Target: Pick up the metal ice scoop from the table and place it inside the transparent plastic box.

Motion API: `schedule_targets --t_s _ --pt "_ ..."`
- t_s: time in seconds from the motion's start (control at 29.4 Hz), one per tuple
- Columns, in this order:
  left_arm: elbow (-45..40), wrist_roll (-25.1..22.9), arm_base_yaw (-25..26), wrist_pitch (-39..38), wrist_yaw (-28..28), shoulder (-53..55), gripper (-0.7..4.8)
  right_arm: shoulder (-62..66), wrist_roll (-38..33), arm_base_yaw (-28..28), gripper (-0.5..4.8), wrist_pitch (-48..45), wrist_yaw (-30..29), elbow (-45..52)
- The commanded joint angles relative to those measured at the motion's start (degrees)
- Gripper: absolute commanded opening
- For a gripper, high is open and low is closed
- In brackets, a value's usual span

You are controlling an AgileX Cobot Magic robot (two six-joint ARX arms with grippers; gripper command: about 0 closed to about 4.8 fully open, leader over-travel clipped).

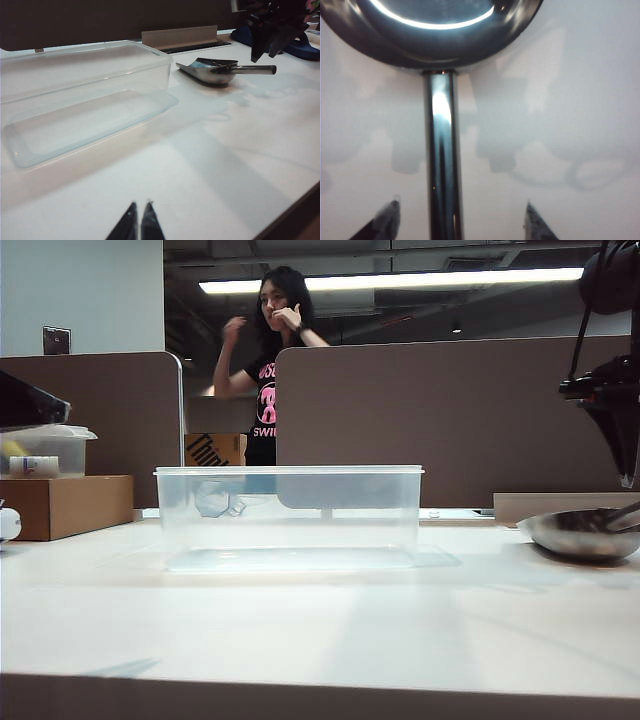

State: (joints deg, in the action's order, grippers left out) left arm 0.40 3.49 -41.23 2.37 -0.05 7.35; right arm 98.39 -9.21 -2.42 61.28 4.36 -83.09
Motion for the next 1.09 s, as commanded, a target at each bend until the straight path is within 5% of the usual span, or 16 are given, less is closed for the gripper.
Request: schedule_targets --t_s 0.03,0.58,0.78,0.85,0.95,1.09 --pt "-0.02 -0.02 0.02 0.66 0.09 0.04 0.21 0.33 0.72 -0.04 3.01 -1.66 0.00 -0.26" --pt "-0.02 -0.02 0.02 0.61 0.09 0.04 0.21 4.37 2.03 -0.09 3.01 -2.12 -1.53 -0.17" --pt "-0.02 -0.02 0.02 0.61 0.09 0.04 0.21 6.43 2.01 -0.11 2.60 -2.01 -1.75 -0.17" --pt "-0.02 -0.02 0.02 0.61 0.09 0.04 0.21 6.93 2.01 -0.11 2.05 -1.90 -1.70 -0.17" --pt "-0.02 -0.02 0.02 0.61 0.09 0.04 0.21 7.15 2.19 -0.11 -0.14 -1.99 -1.73 -0.17" --pt "-0.02 -0.02 0.02 0.61 0.09 0.04 0.21 7.08 2.23 -0.11 -0.06 -2.47 -1.53 -0.20"
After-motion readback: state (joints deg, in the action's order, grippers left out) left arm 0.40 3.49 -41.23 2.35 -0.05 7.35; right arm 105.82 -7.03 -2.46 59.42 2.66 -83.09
